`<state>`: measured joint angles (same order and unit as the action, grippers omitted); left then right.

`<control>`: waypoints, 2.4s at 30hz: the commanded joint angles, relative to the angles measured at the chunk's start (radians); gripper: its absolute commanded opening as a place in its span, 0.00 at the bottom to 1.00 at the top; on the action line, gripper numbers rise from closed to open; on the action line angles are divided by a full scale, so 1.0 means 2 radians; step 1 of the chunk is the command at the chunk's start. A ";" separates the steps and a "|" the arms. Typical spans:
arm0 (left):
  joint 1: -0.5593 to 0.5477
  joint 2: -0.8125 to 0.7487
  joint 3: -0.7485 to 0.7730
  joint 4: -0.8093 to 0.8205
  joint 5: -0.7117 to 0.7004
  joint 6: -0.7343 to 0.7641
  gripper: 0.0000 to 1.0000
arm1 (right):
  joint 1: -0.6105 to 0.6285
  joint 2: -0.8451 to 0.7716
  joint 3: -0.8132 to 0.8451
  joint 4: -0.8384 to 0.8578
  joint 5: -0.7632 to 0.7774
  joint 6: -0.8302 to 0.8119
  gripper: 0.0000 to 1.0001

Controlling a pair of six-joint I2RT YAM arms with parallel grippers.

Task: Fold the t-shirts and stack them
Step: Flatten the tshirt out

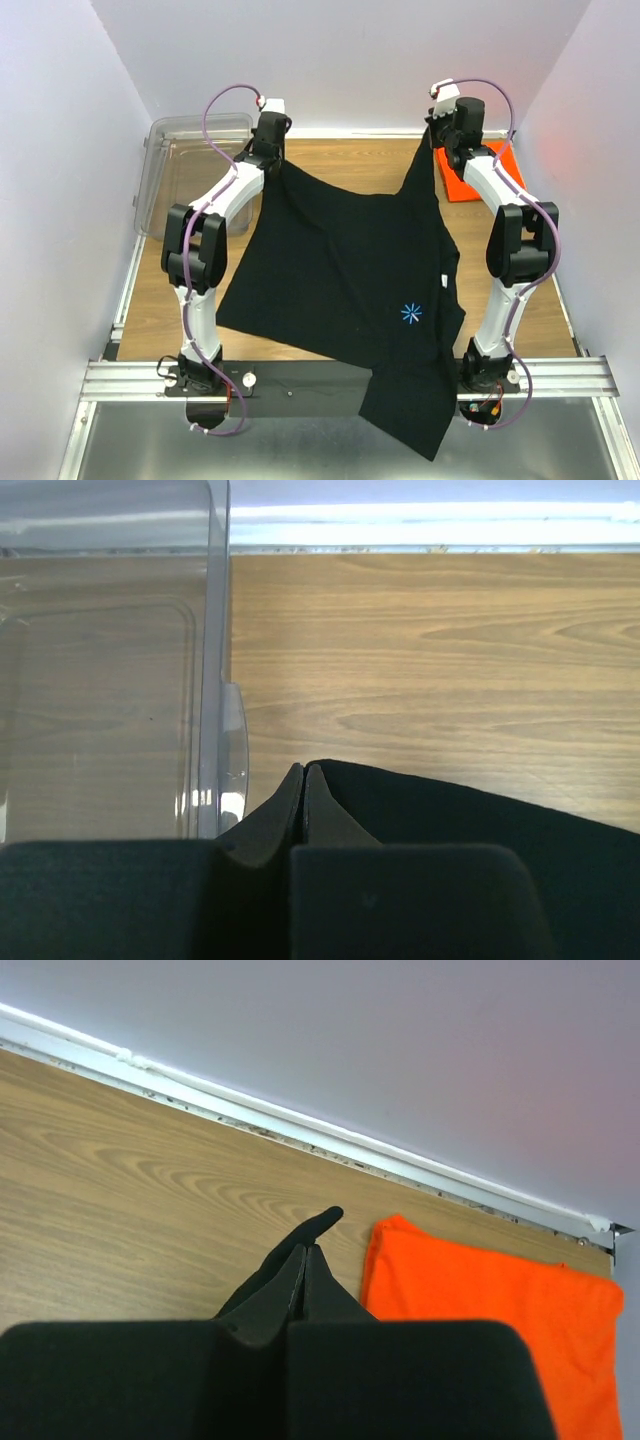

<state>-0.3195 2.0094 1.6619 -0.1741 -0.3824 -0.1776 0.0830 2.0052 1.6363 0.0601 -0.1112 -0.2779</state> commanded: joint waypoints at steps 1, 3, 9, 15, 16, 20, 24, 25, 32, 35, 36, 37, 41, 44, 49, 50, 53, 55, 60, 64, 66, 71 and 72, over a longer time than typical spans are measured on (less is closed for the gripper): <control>0.005 0.021 0.009 0.007 -0.032 0.008 0.00 | -0.002 -0.022 0.020 0.018 0.028 0.013 0.01; 0.005 0.031 0.020 0.010 -0.031 0.014 0.00 | -0.002 -0.023 0.025 0.016 0.029 0.014 0.01; 0.006 0.068 0.059 -0.003 -0.043 0.024 0.00 | -0.002 -0.009 0.036 0.013 0.027 0.026 0.01; 0.009 0.081 0.065 -0.002 -0.055 0.026 0.00 | -0.002 0.013 0.055 0.004 0.020 0.038 0.01; 0.011 0.082 0.068 -0.002 -0.053 0.026 0.00 | -0.002 0.016 0.059 0.001 0.018 0.042 0.01; 0.011 0.086 0.073 -0.003 -0.050 0.027 0.00 | -0.002 0.035 0.085 -0.051 -0.018 0.048 0.16; 0.012 0.084 0.073 0.000 -0.052 0.030 0.00 | -0.004 0.044 0.113 -0.121 -0.022 0.044 0.75; 0.012 0.084 0.073 0.001 -0.051 0.033 0.00 | -0.008 0.028 0.096 -0.127 -0.020 0.039 0.82; 0.012 0.081 0.083 0.002 -0.040 0.034 0.00 | -0.051 -0.083 -0.049 -0.204 -0.066 0.018 0.86; 0.012 0.080 0.083 0.002 -0.032 0.031 0.00 | -0.071 -0.135 -0.144 -0.221 -0.066 0.004 0.86; 0.012 0.081 0.083 0.002 -0.029 0.031 0.00 | -0.078 -0.143 -0.161 -0.224 -0.067 0.002 0.85; 0.012 0.080 0.079 0.002 -0.025 0.027 0.00 | -0.095 -0.148 -0.175 -0.227 -0.073 -0.004 0.84; 0.013 0.076 0.072 0.004 -0.017 0.024 0.00 | -0.134 -0.143 -0.217 -0.250 -0.111 -0.017 0.79; 0.012 0.070 0.066 0.006 -0.011 0.022 0.00 | -0.135 -0.118 -0.231 -0.265 -0.134 -0.022 0.73; 0.013 0.057 0.047 0.013 -0.007 0.021 0.00 | -0.135 -0.075 -0.228 -0.276 -0.160 -0.017 0.64; 0.013 0.055 0.043 0.014 -0.007 0.021 0.00 | -0.135 -0.074 -0.228 -0.279 -0.161 -0.016 0.64; 0.013 0.051 0.041 0.017 -0.005 0.021 0.00 | -0.135 -0.075 -0.235 -0.288 -0.171 -0.018 0.59; 0.013 0.051 0.043 0.017 -0.002 0.021 0.00 | -0.135 -0.075 -0.240 -0.293 -0.168 -0.022 0.54; 0.014 0.050 0.043 0.015 0.000 0.020 0.00 | -0.137 -0.084 -0.254 -0.300 -0.151 -0.029 0.28; 0.013 0.046 0.037 0.016 0.000 0.019 0.00 | -0.150 -0.117 -0.253 -0.299 -0.132 -0.034 0.09; 0.013 0.045 0.035 0.018 -0.001 0.019 0.00 | -0.156 -0.137 -0.251 -0.298 -0.123 -0.036 0.04; 0.015 0.044 0.036 0.017 -0.001 0.018 0.00 | -0.173 -0.189 -0.254 -0.299 -0.077 -0.052 0.01; 0.015 0.045 0.036 0.017 -0.001 0.017 0.00 | -0.175 -0.193 -0.255 -0.299 -0.071 -0.054 0.01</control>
<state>-0.3000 2.1464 1.7397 -0.1619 -0.3920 -0.1246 -0.2443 1.6783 1.1385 -0.5240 -0.3412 -0.3508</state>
